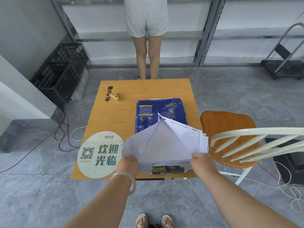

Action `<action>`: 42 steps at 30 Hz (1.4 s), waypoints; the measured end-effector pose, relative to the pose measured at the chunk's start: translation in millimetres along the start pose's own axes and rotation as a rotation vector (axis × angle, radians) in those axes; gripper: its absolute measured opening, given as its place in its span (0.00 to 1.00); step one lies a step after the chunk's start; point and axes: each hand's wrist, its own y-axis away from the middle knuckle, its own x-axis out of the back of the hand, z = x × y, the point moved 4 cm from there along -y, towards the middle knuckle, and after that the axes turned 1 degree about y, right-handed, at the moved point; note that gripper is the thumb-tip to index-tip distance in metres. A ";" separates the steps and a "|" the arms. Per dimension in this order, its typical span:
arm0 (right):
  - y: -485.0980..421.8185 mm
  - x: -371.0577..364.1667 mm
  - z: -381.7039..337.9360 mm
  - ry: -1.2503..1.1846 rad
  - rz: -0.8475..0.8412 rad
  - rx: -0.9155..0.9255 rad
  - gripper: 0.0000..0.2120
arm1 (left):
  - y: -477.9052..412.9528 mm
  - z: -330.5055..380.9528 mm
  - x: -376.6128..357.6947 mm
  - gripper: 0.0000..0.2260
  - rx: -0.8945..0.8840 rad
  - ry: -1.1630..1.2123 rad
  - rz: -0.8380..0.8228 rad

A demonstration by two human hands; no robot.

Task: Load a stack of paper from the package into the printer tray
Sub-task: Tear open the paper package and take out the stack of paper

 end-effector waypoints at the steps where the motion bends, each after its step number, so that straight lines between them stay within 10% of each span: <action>1: -1.2 0.8 1.6 -0.031 0.008 -0.022 0.14 | -0.9 -1.5 1.9 0.14 0.025 0.052 0.003; 11: -12.8 2.5 11.3 -0.119 0.084 -0.192 0.13 | -12.5 -12.5 0.7 0.09 0.177 0.390 0.020; 42: -23.0 -1.3 13.1 -0.175 -0.010 -0.331 0.16 | -14.7 -1.3 3.9 0.13 0.233 0.123 -0.055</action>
